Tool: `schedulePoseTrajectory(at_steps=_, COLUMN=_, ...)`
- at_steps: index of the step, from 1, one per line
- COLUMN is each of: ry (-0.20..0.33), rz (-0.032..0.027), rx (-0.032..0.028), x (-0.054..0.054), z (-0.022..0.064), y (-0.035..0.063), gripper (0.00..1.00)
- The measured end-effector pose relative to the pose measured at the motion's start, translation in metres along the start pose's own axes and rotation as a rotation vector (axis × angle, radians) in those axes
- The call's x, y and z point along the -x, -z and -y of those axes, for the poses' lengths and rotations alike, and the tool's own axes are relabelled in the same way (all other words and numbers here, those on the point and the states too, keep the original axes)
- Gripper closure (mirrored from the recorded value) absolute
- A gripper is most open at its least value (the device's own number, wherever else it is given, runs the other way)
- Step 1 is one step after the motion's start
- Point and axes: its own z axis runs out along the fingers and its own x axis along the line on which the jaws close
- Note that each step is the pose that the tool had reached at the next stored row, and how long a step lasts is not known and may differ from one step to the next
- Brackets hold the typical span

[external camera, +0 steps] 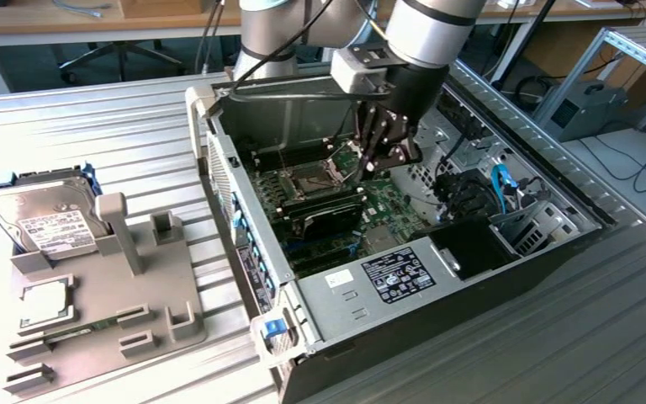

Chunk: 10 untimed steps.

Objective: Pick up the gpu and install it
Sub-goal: 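Press down on the gpu until it lock into place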

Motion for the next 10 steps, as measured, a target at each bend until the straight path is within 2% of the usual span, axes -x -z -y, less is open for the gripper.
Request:
schedulePoseTrajectory(at_steps=3, ry=0.000, rz=0.0000, rx=0.0000, x=0.0000, z=-0.0005, y=0.0056, gripper=0.89)
schedulePoseTrajectory(at_steps=10, ry=0.000, rz=0.0000, rx=0.0000, x=0.0000, z=-0.0004, y=0.0057, gripper=0.89)
